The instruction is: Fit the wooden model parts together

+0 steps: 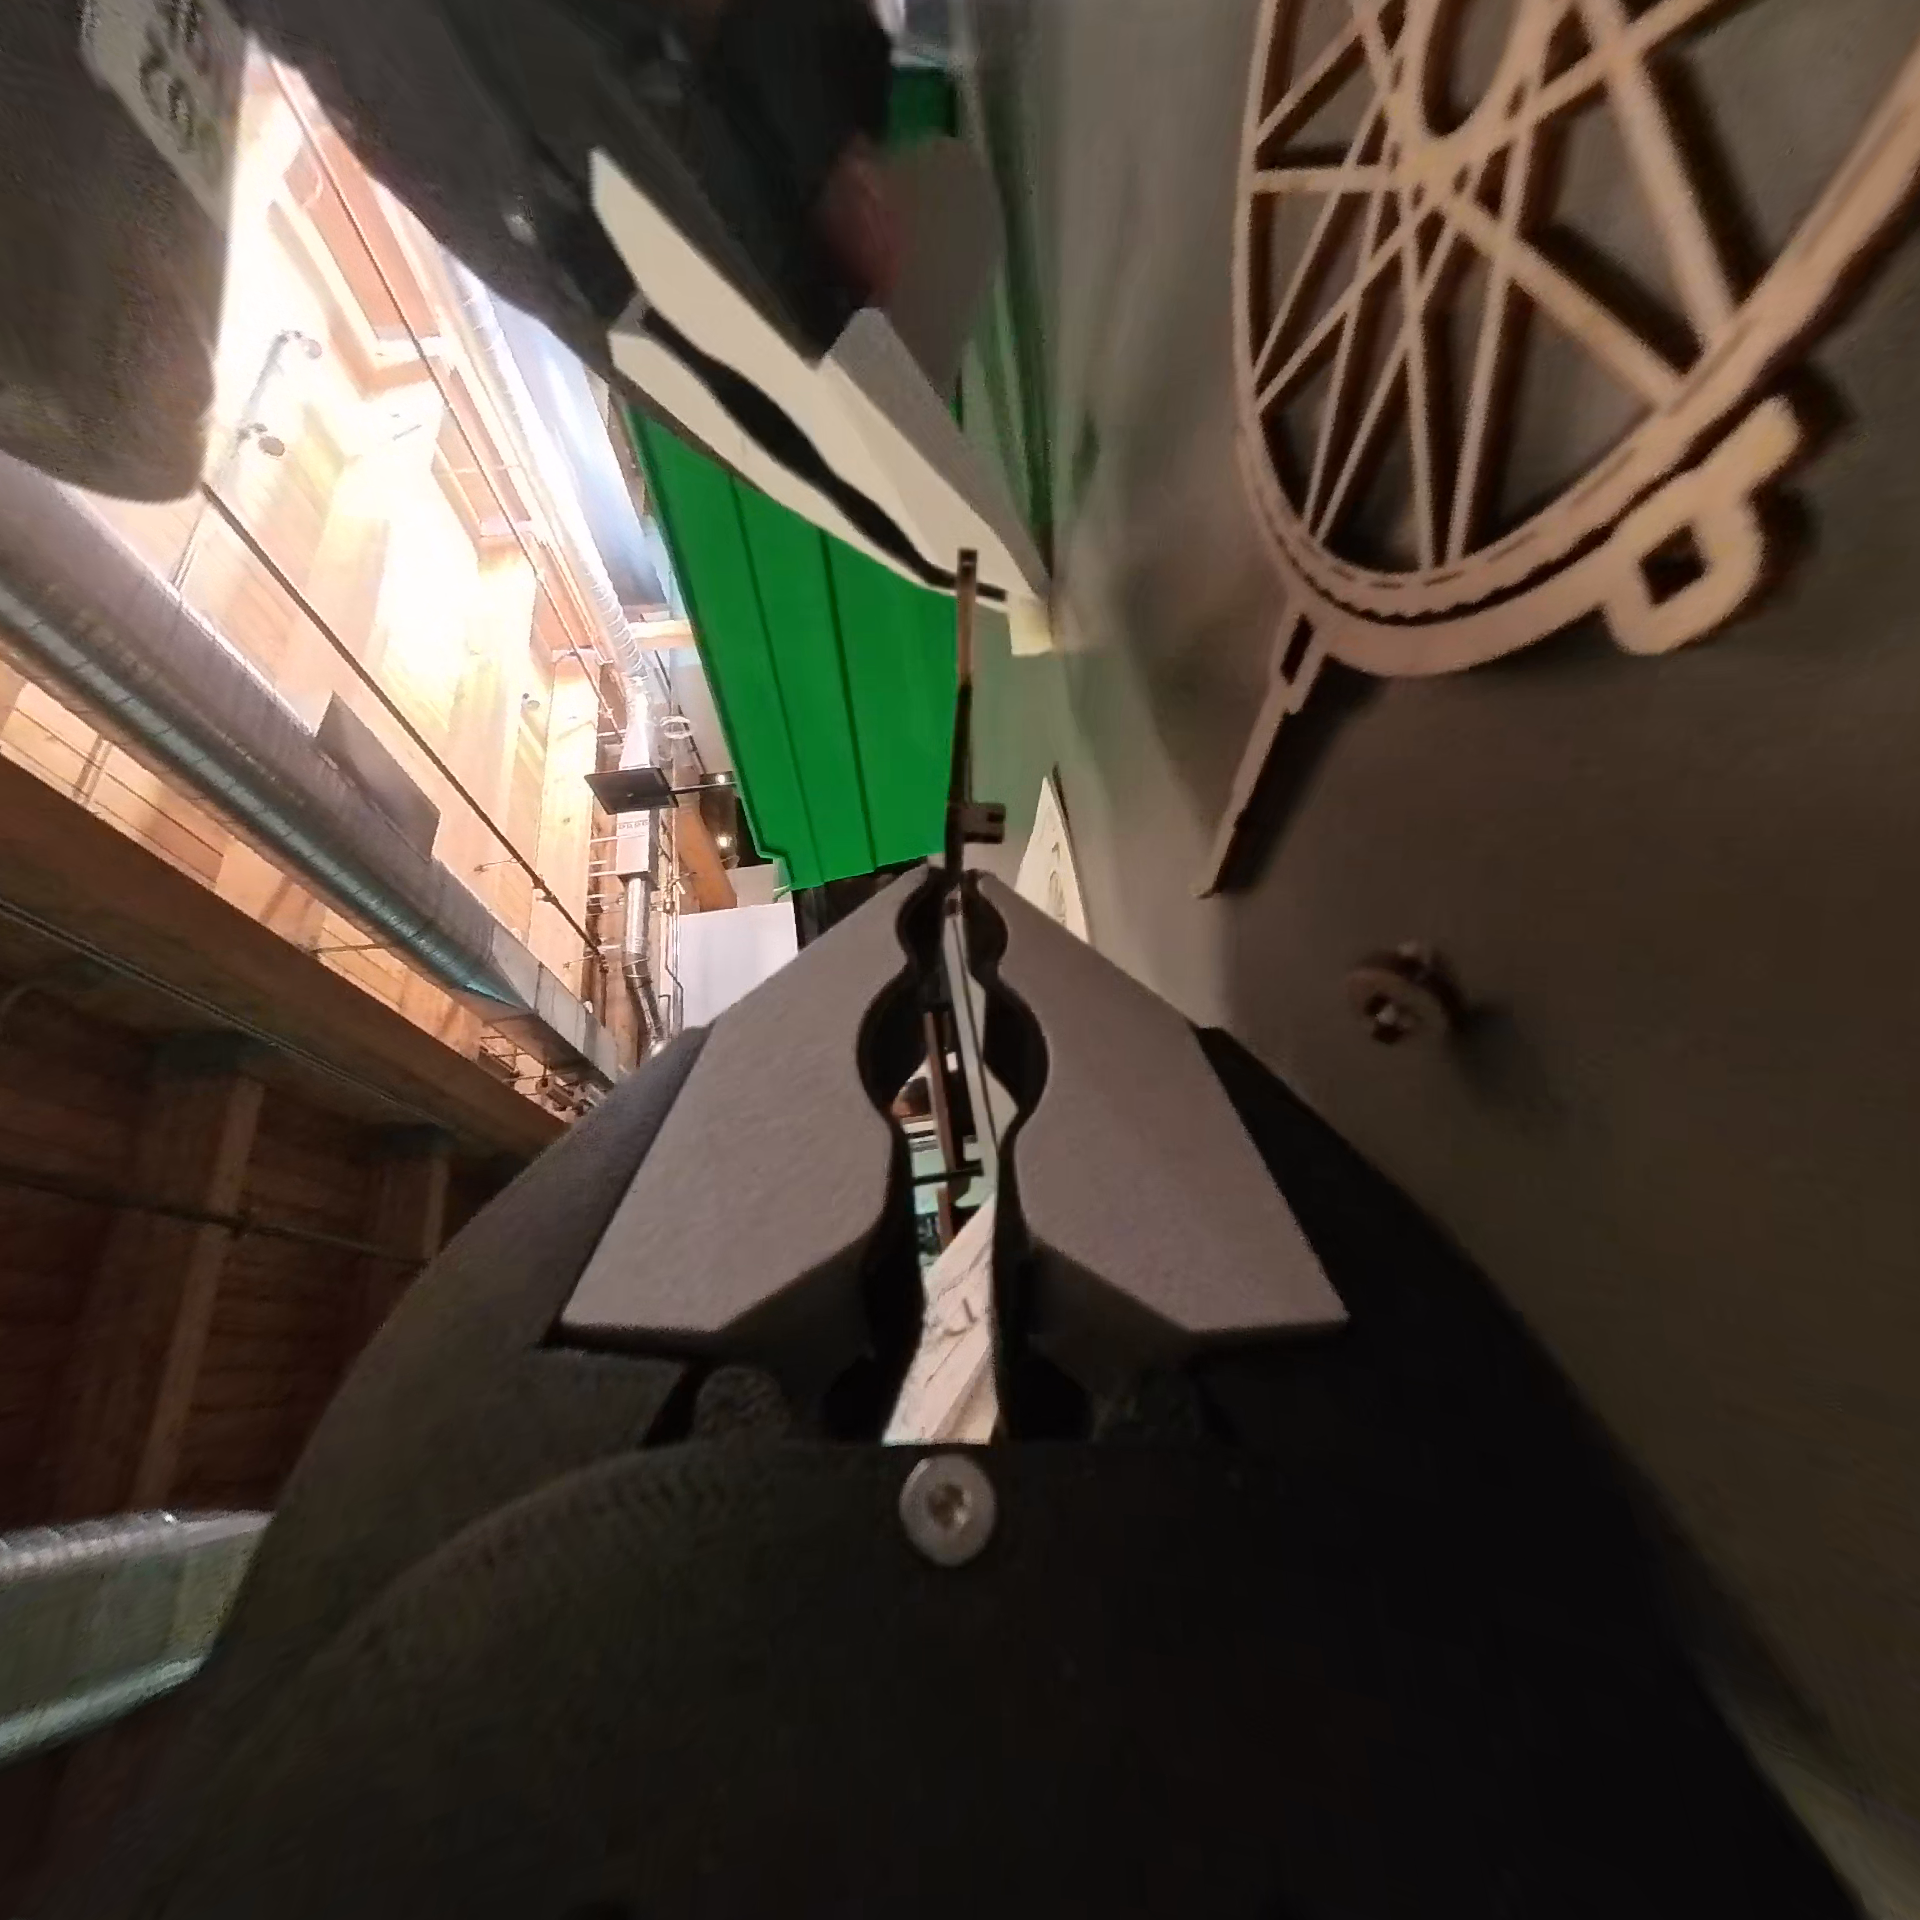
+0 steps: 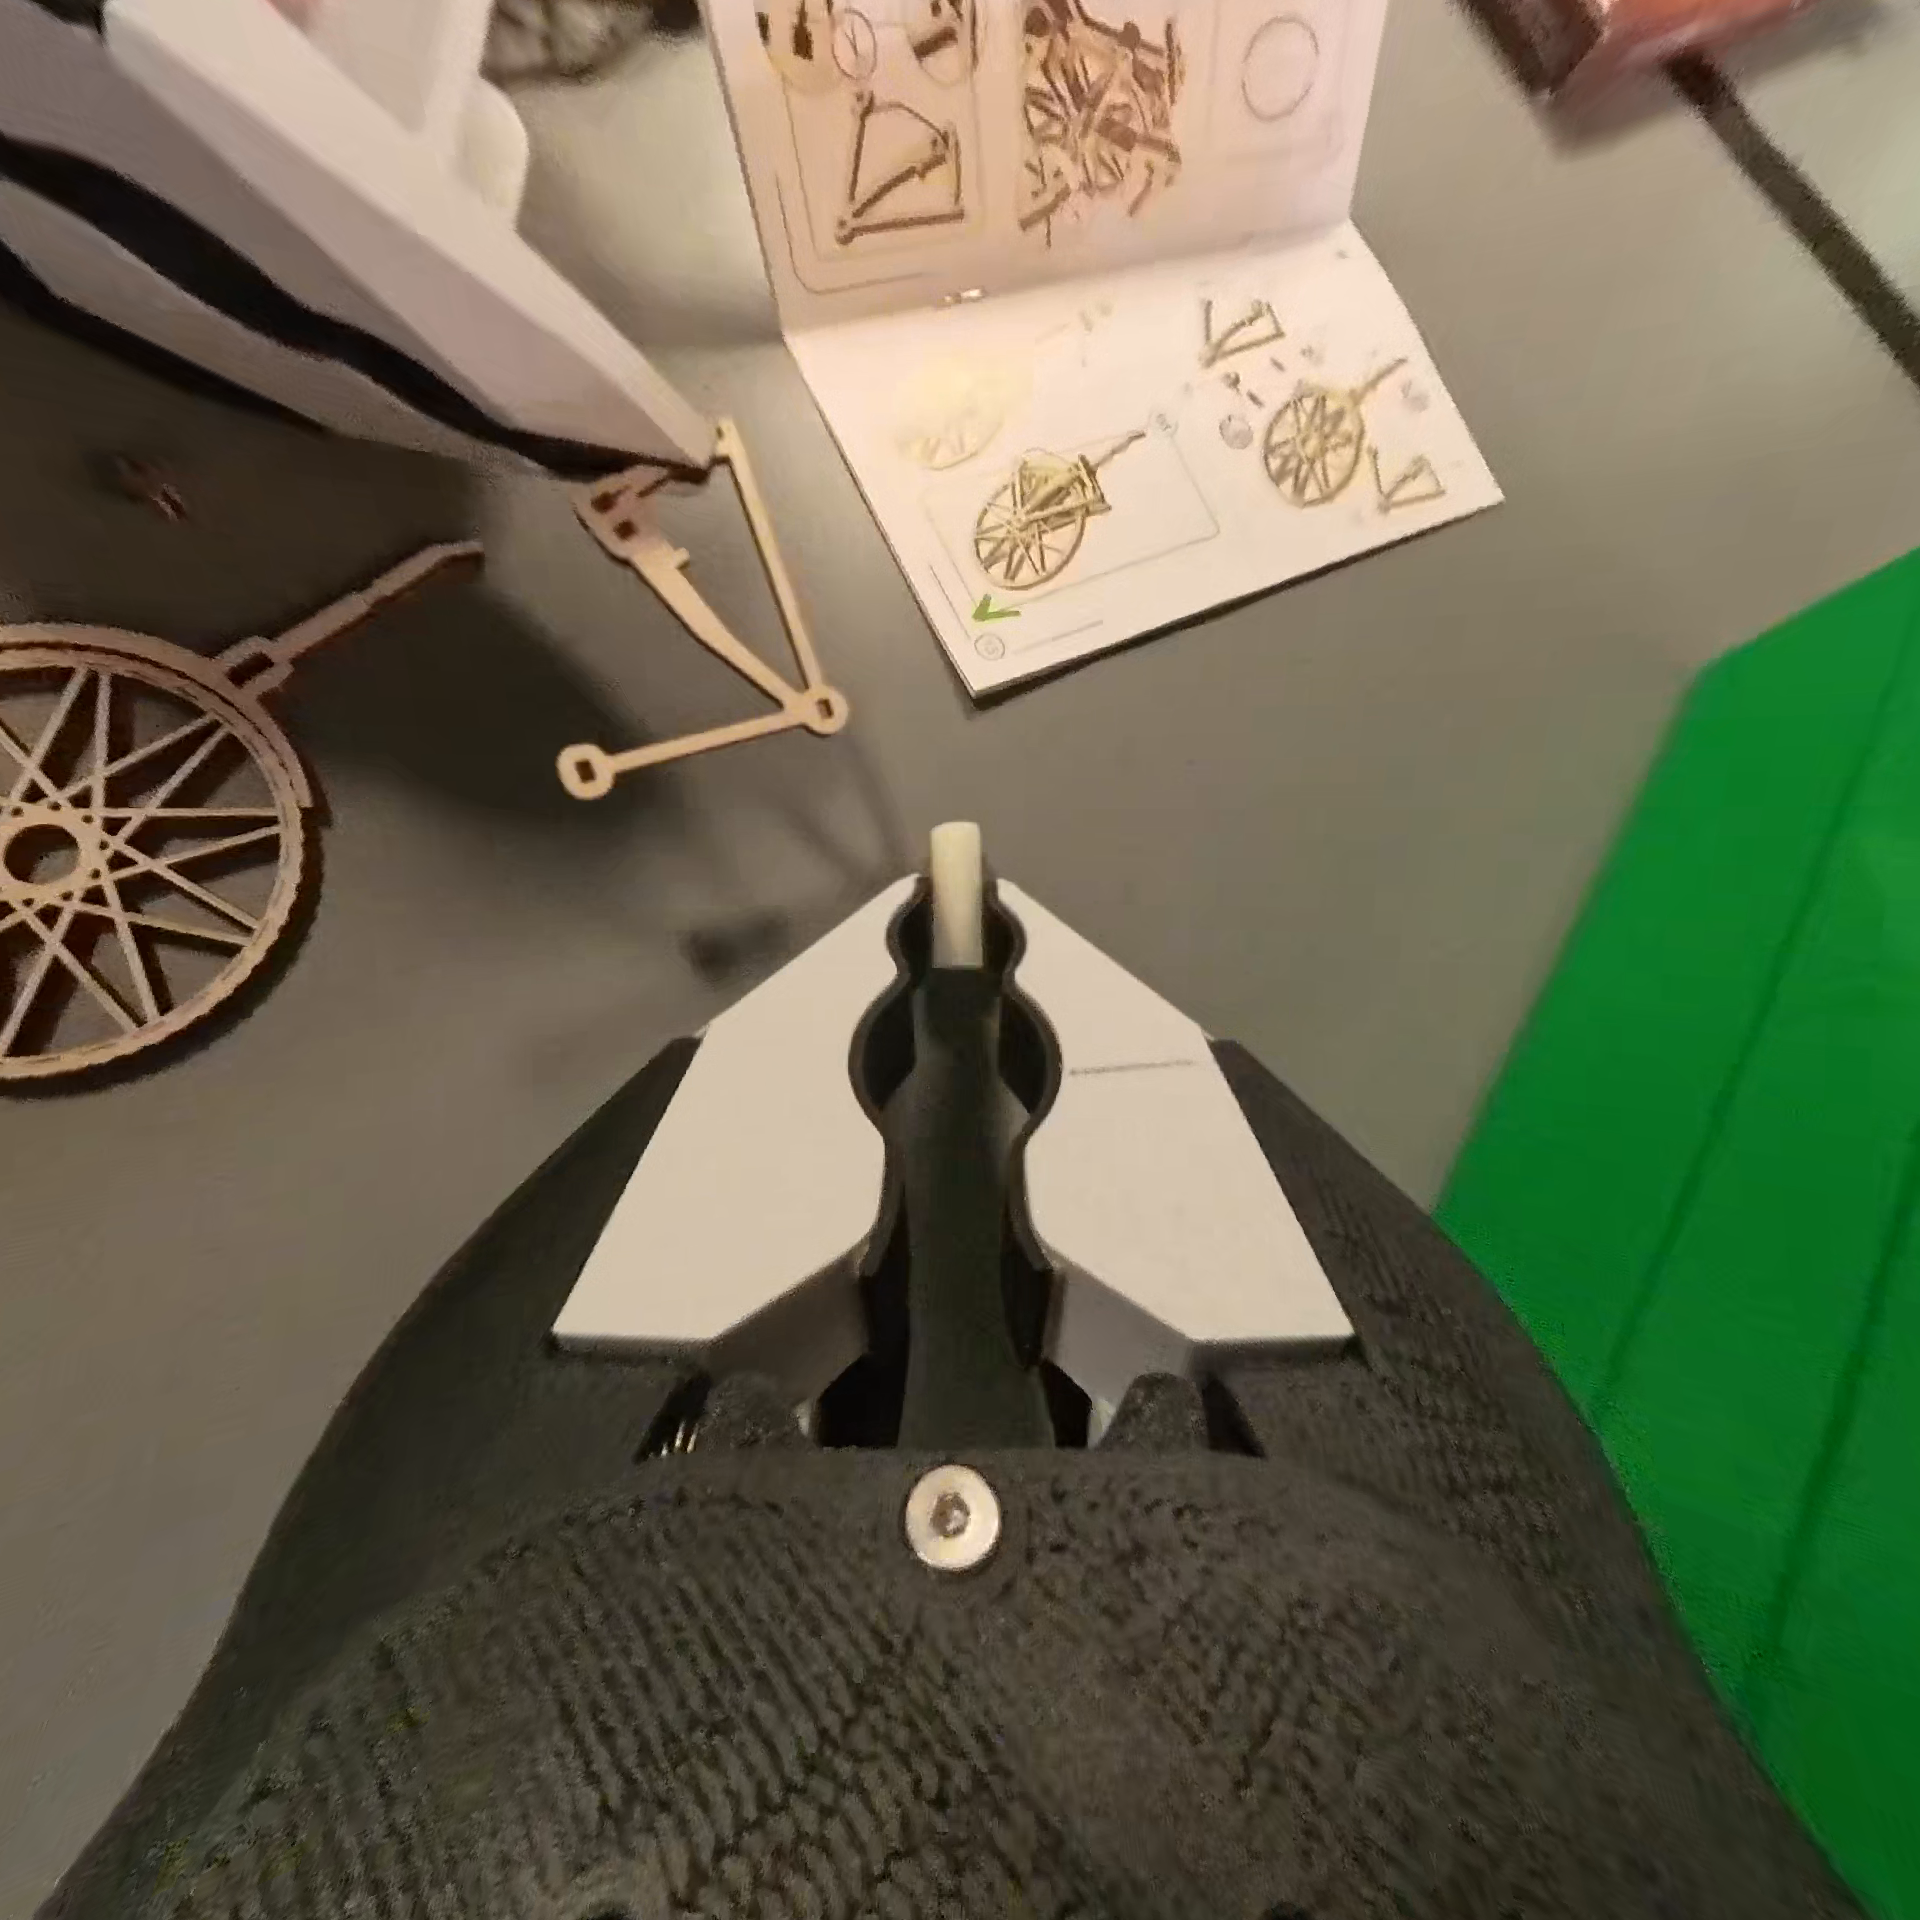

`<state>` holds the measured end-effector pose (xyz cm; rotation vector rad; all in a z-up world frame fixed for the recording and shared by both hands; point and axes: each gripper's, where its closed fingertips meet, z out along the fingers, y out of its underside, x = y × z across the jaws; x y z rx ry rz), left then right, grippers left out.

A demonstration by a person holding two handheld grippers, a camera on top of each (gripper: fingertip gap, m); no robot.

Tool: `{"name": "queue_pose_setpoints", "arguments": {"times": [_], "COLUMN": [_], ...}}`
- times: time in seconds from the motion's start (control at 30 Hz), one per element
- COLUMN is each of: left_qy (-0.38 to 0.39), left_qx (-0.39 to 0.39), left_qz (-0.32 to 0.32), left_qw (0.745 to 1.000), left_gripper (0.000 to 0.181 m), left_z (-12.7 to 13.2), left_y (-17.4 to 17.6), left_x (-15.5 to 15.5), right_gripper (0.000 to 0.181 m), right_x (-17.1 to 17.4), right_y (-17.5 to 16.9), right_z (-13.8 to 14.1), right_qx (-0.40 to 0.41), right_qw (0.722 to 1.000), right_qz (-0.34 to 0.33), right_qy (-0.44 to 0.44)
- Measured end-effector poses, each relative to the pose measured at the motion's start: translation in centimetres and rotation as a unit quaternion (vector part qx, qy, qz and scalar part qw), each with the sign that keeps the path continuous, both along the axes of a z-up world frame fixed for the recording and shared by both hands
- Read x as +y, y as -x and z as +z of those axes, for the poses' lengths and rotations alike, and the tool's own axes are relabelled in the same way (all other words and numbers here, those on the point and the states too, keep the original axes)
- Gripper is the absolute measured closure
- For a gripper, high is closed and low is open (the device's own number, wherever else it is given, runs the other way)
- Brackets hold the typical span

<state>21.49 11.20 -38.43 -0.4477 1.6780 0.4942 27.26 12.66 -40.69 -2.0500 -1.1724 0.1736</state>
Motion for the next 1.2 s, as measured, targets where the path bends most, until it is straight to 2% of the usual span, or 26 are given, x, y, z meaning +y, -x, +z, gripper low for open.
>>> {"name": "queue_pose_setpoints", "arguments": {"times": [0.07,0.13,0.17,0.3,0.53,0.87,1.2], "left_qy": [0.005,0.010,0.009,0.016,0.024,0.034,0.044], "left_qx": [0.005,0.007,0.008,0.013,0.019,0.022,0.025], "left_qz": [0.003,0.007,0.005,0.001,0.004,0.006,0.008], "left_qw": [1.000,1.000,1.000,1.000,1.000,0.999,0.999], "left_gripper": [0.179,0.179,0.180,0.179,0.179,0.179,0.179], "left_z": [-0.2,-0.3,-0.3,-0.5,-0.7,-0.8,-1.0], "left_y": [-0.1,-0.2,-0.2,-0.4,-0.5,-0.6,-0.7], "left_x": [0.0,0.1,0.0,-0.3,-0.4,-0.4,-0.4], "right_gripper": [0.175,0.175,0.175,0.175,0.175,0.175,0.175], "right_x": [-0.6,-1.9,-2.3,-2.7,-2.5,-2.8,-2.2], "right_y": [0.8,3.1,3.9,5.3,5.6,6.3,5.3], "right_z": [1.8,3.9,4.1,3.4,2.7,2.6,1.9], "right_qx": [0.022,0.066,0.052,-0.052,-0.131,-0.145,-0.160], "right_qw": [0.999,0.996,0.996,0.992,0.981,0.976,0.977], "right_qz": [0.008,0.030,0.036,0.054,0.077,0.092,0.070], "right_qy": [-0.028,-0.048,-0.058,-0.106,-0.124,-0.131,-0.126]}}
